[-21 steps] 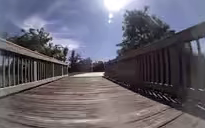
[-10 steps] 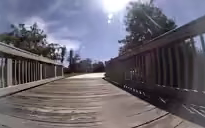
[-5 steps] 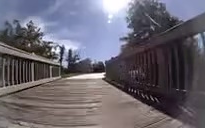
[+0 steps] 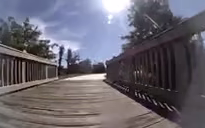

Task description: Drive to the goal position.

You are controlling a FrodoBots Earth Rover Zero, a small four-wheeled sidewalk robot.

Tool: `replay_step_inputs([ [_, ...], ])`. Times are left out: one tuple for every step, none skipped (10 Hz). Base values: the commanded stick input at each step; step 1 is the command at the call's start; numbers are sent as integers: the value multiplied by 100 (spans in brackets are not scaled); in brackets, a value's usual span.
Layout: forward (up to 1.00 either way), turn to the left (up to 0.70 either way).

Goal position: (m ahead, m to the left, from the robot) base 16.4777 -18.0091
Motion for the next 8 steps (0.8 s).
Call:
replay_step_inputs([
  [85, 34],
  [85, 34],
  [85, 34],
  [85, 0],
  [85, 0],
  [85, 0],
  [85, 0],
  [85, 0],
])
